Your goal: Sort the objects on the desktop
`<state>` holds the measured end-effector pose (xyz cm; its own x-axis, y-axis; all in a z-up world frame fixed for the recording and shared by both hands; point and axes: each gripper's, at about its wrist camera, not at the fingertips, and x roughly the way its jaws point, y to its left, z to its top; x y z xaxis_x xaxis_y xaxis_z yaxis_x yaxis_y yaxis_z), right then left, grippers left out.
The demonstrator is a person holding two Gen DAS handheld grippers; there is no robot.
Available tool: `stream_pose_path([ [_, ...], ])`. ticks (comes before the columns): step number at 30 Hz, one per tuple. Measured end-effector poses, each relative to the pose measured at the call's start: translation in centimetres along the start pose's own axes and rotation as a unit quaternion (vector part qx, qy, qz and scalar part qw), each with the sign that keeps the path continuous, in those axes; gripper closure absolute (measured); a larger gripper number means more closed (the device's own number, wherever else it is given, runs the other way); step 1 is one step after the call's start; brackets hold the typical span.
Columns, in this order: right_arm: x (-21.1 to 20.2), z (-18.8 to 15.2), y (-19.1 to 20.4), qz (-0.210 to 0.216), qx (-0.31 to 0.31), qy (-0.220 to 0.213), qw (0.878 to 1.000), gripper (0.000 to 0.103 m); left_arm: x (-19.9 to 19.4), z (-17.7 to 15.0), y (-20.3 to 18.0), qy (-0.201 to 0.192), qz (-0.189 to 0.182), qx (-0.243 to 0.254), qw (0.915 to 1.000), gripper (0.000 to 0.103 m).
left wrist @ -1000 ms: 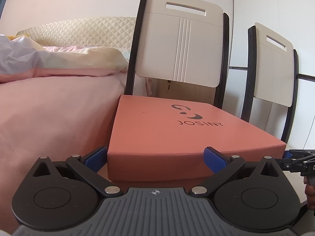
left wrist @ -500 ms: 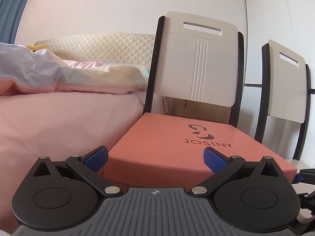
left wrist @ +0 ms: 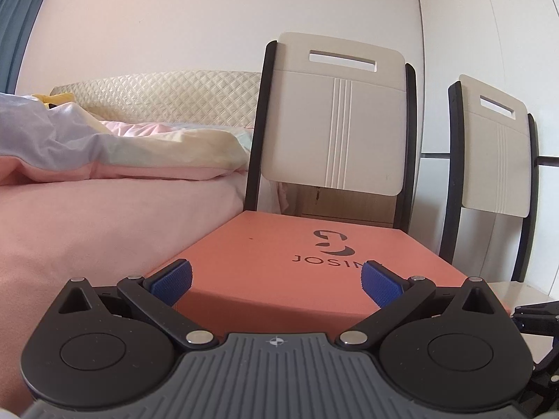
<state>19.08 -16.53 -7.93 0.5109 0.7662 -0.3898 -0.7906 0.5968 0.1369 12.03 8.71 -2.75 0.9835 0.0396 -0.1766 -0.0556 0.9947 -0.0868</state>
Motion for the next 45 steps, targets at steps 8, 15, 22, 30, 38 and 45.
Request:
stream_pose_path([
  [8,0.3,0.0,-0.5,0.0,0.016,0.004,1.0,0.016,0.0,-0.2,-0.2,0.005,-0.002,0.001,1.0,0.0],
  [15,-1.6,-0.4,-1.0,-0.037,0.048,0.009,0.998,0.019,-1.4,0.5,-1.6,0.01,-0.012,0.001,0.9999,0.0],
  [22,-5.3,-0.8,-0.8,-0.101,0.061,-0.002,0.993,0.019,-3.4,0.6,-3.5,0.031,-0.025,-0.004,0.9992,0.0],
  [30,-9.8,-0.6,0.4,-0.204,0.093,-0.004,0.975,0.017,-6.9,1.3,-6.4,0.014,-0.023,0.028,0.9993,0.0],
  [38,-14.5,-0.4,0.7,-0.257,0.139,-0.046,0.955,0.007,-10.3,2.7,-7.3,0.014,-0.019,0.022,0.9995,0.0],
  [45,-18.9,-1.6,2.3,-0.289,0.161,-0.083,0.94,0.001,-13.3,3.1,-8.6,0.013,-0.021,0.034,0.9991,0.0],
])
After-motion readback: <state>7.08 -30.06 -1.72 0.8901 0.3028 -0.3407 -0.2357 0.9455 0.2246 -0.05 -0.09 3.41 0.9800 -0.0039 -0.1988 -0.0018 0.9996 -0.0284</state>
